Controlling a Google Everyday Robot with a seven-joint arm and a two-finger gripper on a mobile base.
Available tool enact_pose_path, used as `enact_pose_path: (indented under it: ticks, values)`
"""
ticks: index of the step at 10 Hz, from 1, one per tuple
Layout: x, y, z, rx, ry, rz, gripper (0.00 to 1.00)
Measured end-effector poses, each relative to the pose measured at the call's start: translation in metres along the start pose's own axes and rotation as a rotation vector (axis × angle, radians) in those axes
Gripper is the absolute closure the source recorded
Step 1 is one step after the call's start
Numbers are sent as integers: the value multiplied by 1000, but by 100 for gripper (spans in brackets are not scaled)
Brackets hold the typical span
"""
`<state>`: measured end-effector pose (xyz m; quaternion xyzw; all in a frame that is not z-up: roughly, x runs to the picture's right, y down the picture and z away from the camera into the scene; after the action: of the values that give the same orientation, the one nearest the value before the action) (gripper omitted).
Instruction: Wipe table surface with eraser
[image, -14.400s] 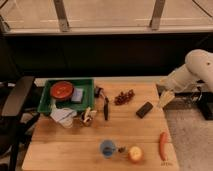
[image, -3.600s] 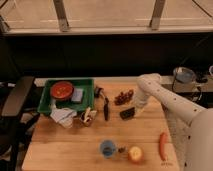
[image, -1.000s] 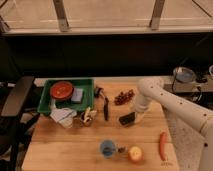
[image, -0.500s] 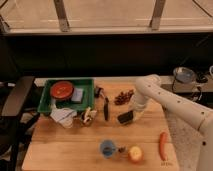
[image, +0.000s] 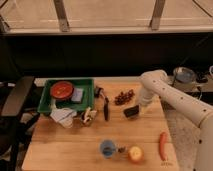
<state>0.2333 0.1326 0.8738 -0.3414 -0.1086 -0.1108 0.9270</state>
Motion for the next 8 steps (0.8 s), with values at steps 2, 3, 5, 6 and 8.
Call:
enact_pose_path:
  ticks: [2,3,5,6,8]
  values:
    - [35,7,2,0,-2,72,100]
    - [48,12,3,1,-4,103,100]
    - [67,35,6,3,-7,158,100]
    - [68,47,4,17,-6,166,100]
    - [60,73,1,41,-10,159,100]
